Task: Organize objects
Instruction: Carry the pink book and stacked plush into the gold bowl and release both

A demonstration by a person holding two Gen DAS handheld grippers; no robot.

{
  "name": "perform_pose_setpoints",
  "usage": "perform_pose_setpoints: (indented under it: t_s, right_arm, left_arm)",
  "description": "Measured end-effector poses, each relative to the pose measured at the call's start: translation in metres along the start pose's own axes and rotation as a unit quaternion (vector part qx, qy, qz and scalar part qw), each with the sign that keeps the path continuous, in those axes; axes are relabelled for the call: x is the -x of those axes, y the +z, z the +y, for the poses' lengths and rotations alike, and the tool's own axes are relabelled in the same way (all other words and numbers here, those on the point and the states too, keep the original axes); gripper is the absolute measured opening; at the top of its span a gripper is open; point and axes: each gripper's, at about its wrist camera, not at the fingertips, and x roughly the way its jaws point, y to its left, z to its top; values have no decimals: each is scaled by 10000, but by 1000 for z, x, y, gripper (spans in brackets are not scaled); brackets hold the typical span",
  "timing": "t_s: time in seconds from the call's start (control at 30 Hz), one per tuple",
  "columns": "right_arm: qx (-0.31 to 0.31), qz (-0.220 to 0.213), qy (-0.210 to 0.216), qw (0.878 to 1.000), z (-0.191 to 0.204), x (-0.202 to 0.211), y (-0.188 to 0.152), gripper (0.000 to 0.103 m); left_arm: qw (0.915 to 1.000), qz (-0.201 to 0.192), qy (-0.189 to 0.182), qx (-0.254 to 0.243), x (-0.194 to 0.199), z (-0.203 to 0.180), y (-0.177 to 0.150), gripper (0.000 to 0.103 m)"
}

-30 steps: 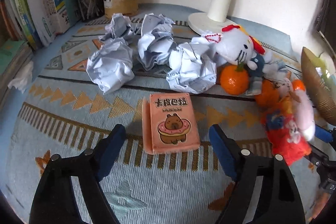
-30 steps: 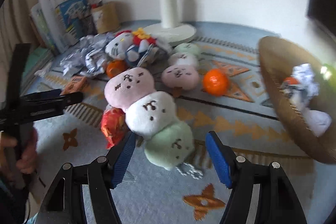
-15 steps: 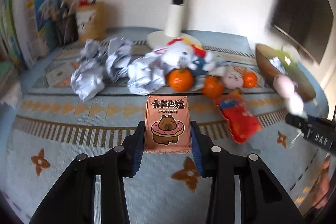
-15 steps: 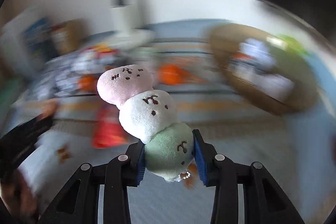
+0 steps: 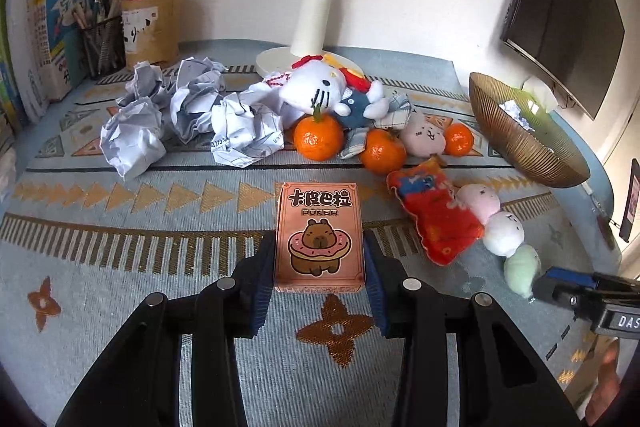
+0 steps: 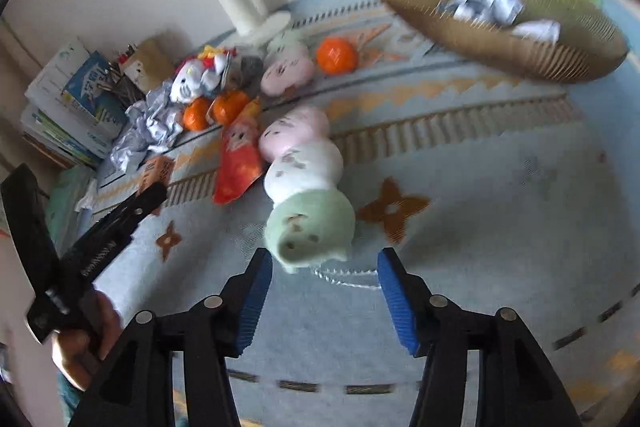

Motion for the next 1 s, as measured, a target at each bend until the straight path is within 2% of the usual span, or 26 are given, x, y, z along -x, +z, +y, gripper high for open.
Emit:
perform_pose_setpoints:
  t_s: [0.1,0.2,0.27,0.5,0.57,0.63,0.77,0.87,0.93,1.0]
  right_arm:
    - [264,-287,35,9992,7,-1,6,57]
    - [631,-481,-171,9967,18,-11,13,62]
    - [805,-579,-214,9948,23,-19,17,62]
    - [755,-522,-327,9952,24,-41,28,62]
    - [850,-563,-311,9943,27,-41,27,57]
    - [958,-628,-325,9929,32,-39,26,47]
    - [1068,-750,-624,9895,38,-38,23,43]
    - [936,-816,-435,9913,32,-31,23,41]
    - [680,-929,-30,9933,19,-14,22,41]
    - [525,-1201,12,9914,5,13,24,41]
  left_arm:
    - [10000,-7,-63,52,0,2,0,37]
    - [10000,3,-66,68,0,2,0,37]
    - [9999,10,-84,68,-1,2,1,37]
    - [9999,41,-97,90,-1,2,1,37]
    - [9999,54,-85,84,-1,2,1,37]
    - [9999,85,-61,75,-3,1,2,37]
    - [9996,217,160,60,-7,0,2,37]
    - [9998,108,190,7,-1,-3,1,37]
    - [9998,95,176,-57,7,-11,2,37]
    - [9995,95,101,-290,21,-36,14,37]
